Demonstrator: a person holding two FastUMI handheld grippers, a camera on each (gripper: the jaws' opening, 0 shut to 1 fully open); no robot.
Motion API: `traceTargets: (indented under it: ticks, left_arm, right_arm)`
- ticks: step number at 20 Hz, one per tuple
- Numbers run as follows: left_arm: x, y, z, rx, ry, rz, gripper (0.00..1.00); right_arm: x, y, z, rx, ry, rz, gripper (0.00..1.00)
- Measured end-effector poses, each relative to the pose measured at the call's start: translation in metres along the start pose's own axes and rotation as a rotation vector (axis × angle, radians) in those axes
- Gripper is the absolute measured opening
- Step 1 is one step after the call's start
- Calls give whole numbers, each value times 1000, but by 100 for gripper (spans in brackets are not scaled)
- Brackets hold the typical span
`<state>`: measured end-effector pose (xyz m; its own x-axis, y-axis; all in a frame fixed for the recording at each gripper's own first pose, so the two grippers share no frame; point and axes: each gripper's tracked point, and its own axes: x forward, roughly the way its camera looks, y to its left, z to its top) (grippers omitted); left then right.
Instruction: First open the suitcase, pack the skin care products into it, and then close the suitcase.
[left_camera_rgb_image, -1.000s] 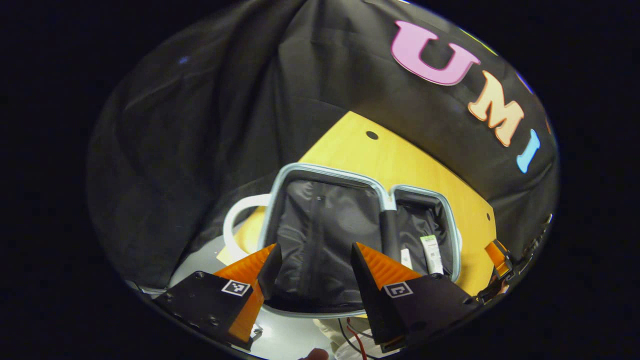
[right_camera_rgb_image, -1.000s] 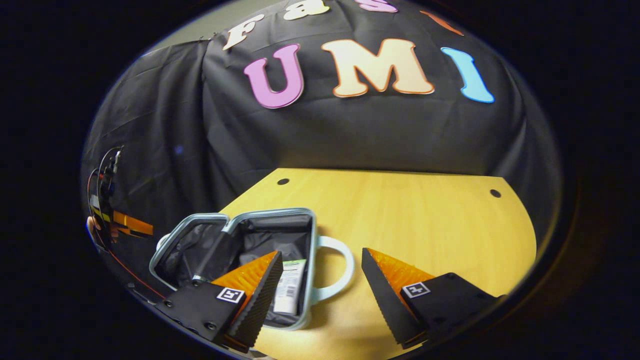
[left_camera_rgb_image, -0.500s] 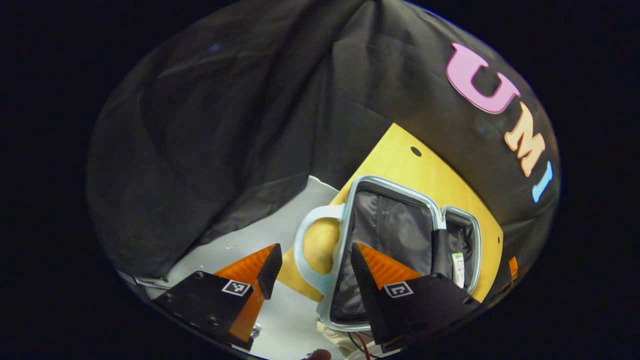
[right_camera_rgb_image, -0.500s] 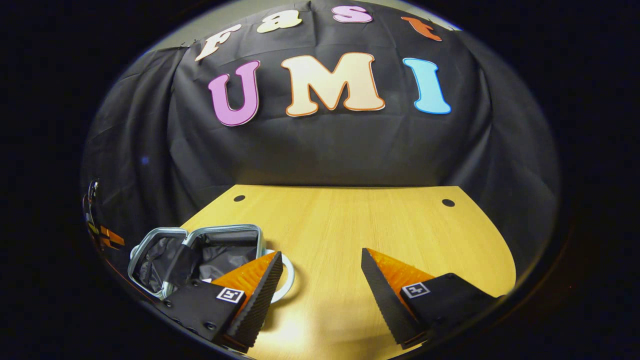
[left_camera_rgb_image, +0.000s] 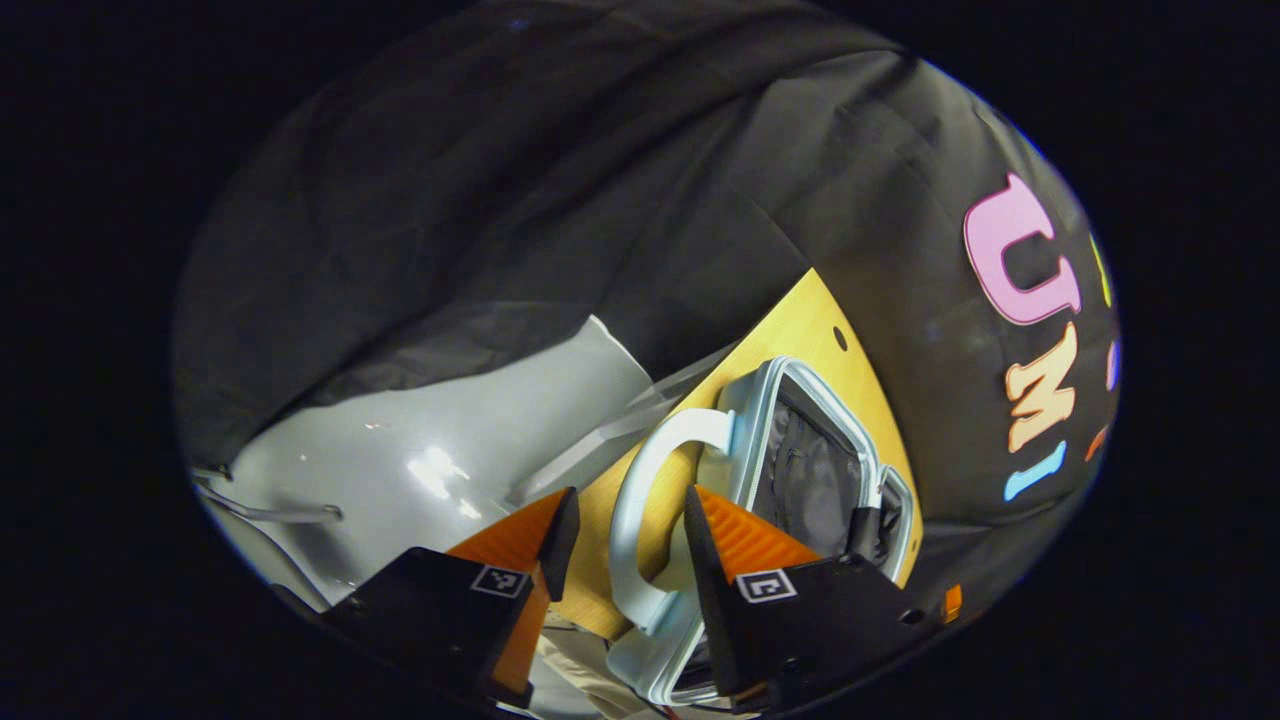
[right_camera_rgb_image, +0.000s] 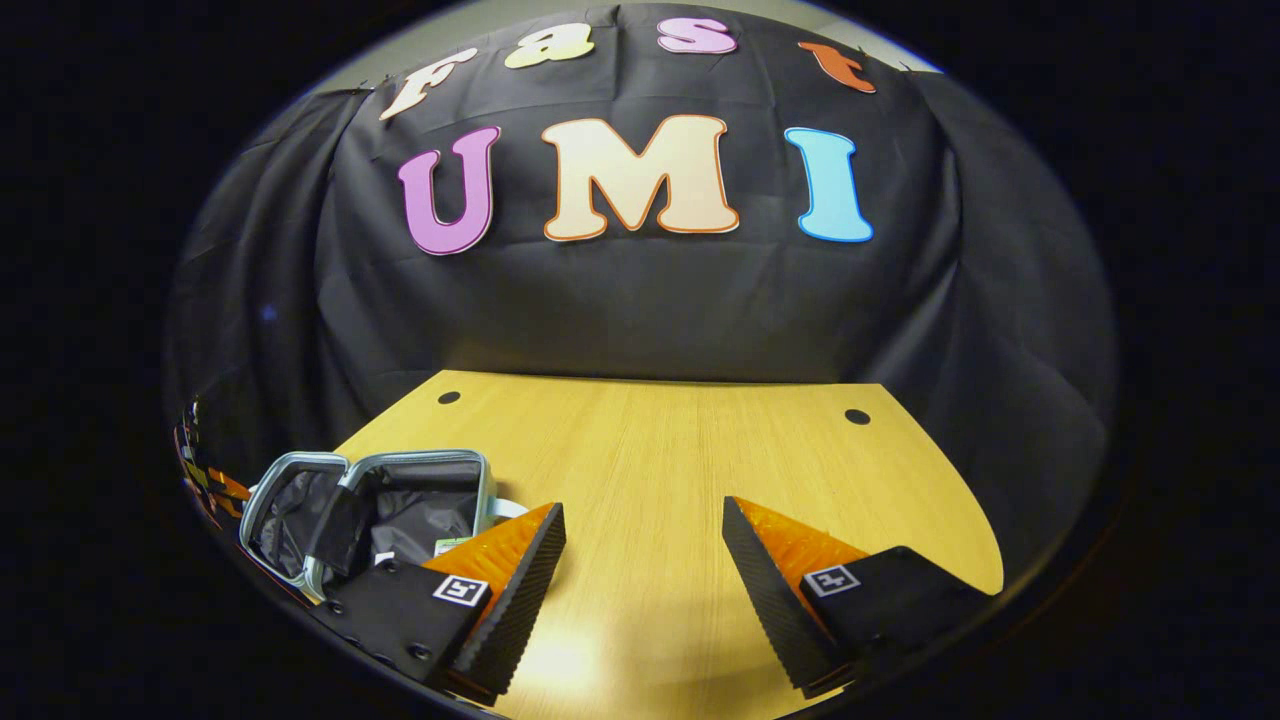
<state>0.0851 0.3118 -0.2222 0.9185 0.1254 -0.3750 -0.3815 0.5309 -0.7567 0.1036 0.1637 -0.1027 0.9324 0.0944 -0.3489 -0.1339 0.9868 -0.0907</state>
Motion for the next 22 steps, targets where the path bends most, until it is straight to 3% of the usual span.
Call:
traceTargets:
  ticks: [1,2,4,5,7,11,14,15,16,22]
  left_arm:
    - [3,1,0,-8,9,-5,57]
    - [5,2,-2,-8,20,-4,39]
    - [8,1,-5,2,29,5,33]
    - [11,8,-4,7,20,31,22]
    - [11,6,-6,-4,20,39,7]
    - [4,-3,-7,-7,27,37,7]
    - [-12,-11,-8,80,39,94,7]
    - [-19,-20,-5,105,34,102,7]
    - [-29,-31,-2,126,25,100,6]
    - [-96,-115,9,220,-18,35,4]
  right_arm:
    - [-2,-4,0,-8,2,-9,98]
    - [-2,-7,0,-11,4,-14,98]
    - [-4,-11,-3,-11,11,-19,98]
    - [-5,-12,-6,-11,23,-13,94]
    - [-5,-14,-14,-18,43,-12,98]
    - [-5,-11,-22,-39,63,4,94]
    - [-3,-9,-27,-44,73,18,94]
    - [-2,-8,-29,-42,79,23,98]
    - [-1,-6,-31,-36,84,30,94]
    - [7,-10,-36,-9,82,55,98]
